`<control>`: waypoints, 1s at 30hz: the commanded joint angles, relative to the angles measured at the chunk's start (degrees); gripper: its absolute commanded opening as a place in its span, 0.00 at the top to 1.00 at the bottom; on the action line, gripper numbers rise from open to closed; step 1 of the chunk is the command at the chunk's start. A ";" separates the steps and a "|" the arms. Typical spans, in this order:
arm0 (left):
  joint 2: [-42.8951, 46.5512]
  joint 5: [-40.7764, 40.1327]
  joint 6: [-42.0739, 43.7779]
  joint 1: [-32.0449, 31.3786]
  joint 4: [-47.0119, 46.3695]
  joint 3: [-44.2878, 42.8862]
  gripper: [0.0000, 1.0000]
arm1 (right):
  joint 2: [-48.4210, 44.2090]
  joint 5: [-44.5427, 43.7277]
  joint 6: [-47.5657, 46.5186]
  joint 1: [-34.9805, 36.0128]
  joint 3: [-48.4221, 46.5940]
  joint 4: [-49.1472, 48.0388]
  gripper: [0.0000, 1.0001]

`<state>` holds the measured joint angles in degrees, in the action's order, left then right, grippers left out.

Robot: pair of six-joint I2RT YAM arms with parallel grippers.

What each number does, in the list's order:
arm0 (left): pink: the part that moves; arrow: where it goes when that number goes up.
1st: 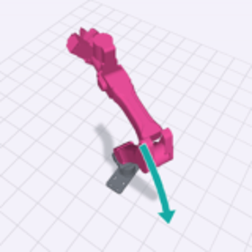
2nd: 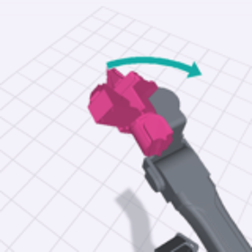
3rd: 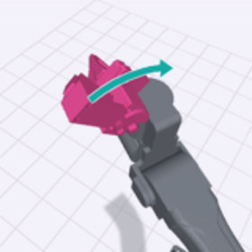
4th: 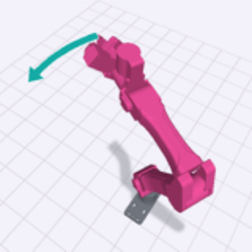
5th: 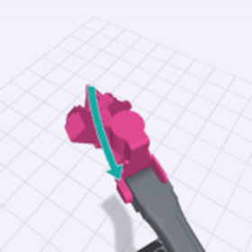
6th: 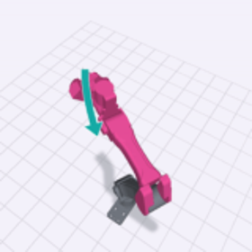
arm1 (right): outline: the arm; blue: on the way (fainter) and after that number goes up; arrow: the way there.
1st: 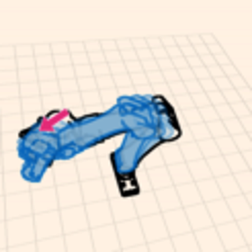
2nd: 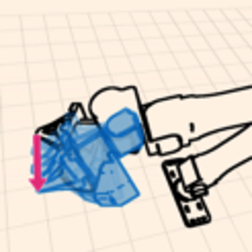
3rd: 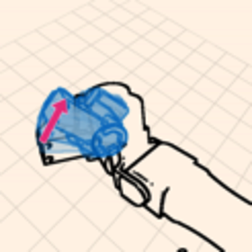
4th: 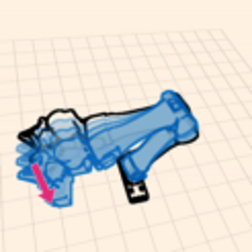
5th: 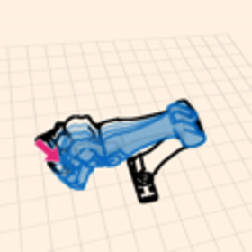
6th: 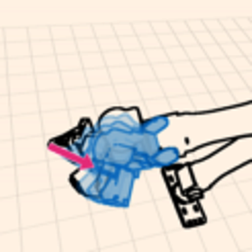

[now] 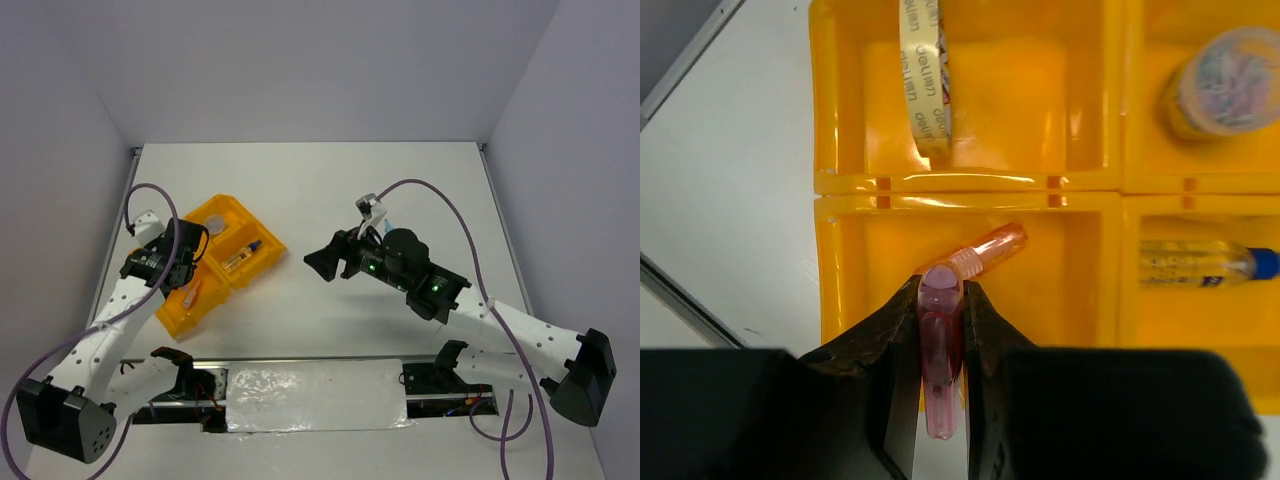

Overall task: Sort the stationery into containers
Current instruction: Place the pen in the storage box.

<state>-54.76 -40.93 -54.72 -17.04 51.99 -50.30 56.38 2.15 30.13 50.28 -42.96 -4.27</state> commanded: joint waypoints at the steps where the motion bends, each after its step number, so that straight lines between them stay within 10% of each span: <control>1: -1.57 3.13 2.43 3.50 -5.49 1.61 1.00 | -3.73 -1.71 -1.12 -0.27 1.82 1.72 0.21; 7: -3.95 5.50 0.41 4.47 -10.06 5.39 0.80 | -6.89 -2.07 -2.70 -0.27 2.97 3.83 0.21; 13: -2.72 3.58 -1.96 4.56 -9.37 6.54 0.16 | -7.42 -4.52 -3.85 -0.18 3.15 6.64 0.20; 21: 2.55 9.79 2.66 4.82 -8.64 2.59 0.01 | -0.33 -9.80 -5.07 -5.97 -3.08 18.84 0.12; 30: 4.84 36.51 23.33 4.73 -10.68 -3.75 0.01 | 23.39 -8.48 -11.31 -24.87 -14.34 32.04 0.10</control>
<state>-50.26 -14.90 -40.03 -12.40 41.54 -52.34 74.74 -5.30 22.26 29.54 -53.19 21.74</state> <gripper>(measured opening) 0.993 0.898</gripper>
